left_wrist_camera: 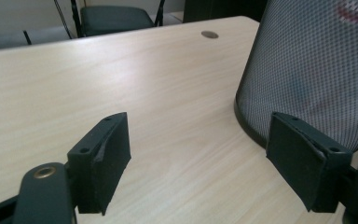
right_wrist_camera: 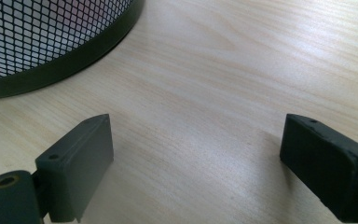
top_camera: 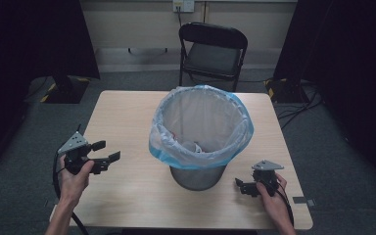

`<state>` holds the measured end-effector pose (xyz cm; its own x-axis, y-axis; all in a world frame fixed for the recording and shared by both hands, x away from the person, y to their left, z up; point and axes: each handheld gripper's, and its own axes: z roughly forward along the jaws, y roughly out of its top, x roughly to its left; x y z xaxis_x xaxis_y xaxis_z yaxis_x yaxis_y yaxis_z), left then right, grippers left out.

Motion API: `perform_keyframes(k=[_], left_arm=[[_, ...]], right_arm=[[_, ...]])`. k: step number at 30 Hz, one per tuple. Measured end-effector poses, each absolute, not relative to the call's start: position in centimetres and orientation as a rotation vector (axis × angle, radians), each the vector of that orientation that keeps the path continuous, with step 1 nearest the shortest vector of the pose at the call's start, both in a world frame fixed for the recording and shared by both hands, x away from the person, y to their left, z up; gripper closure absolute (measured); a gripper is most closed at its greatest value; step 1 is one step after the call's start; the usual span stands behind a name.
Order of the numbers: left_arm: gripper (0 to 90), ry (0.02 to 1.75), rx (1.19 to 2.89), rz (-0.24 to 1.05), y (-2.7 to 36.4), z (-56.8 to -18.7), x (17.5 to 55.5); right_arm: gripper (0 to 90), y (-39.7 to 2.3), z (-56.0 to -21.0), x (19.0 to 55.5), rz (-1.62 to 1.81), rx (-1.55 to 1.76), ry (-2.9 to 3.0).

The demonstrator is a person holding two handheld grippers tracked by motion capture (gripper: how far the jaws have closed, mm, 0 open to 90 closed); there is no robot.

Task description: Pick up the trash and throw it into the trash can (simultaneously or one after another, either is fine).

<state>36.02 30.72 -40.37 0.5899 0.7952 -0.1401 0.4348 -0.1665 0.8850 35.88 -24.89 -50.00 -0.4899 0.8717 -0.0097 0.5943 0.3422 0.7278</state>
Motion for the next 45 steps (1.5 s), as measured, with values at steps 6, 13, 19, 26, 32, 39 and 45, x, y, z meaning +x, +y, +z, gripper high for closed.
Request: perform_keyframes(k=[6, 13, 19, 26, 32, 39, 45], left_arm=[[19.8, 1.084, 1.829, 0.430, 31.0, -42.2, 36.0], [18.1, 1.149, 1.883, 0.447, 31.1, -44.5, 36.1], [18.0, 1.192, 1.940, 0.426, 31.2, -46.4, 36.1], [17.9, 1.149, 2.055, 0.441, 29.6, -48.0, 35.8], [17.8, 1.166, 2.081, 0.424, 28.6, -49.2, 35.9], [14.7, 1.126, 2.089, 0.434, 27.8, -49.7, 35.8], [7.2, 1.117, 2.107, 0.481, 27.0, -50.1, 35.7]], right_arm=[[8.7, -24.9, -50.0, 35.9, 0.948, 1.288, 2.213], [8.7, -24.9, -50.0, 35.9, 0.948, 1.289, 2.213], [8.7, -24.9, -50.0, 35.9, 0.948, 1.289, 2.213], [8.7, -24.9, -50.0, 35.9, 0.948, 1.289, 2.213], [8.7, -24.9, -50.0, 35.9, 0.947, 1.289, 2.213], [8.7, -24.9, -50.0, 35.9, 0.948, 1.288, 2.213], [8.7, -24.9, -50.0, 35.9, 0.948, 1.289, 2.213]])
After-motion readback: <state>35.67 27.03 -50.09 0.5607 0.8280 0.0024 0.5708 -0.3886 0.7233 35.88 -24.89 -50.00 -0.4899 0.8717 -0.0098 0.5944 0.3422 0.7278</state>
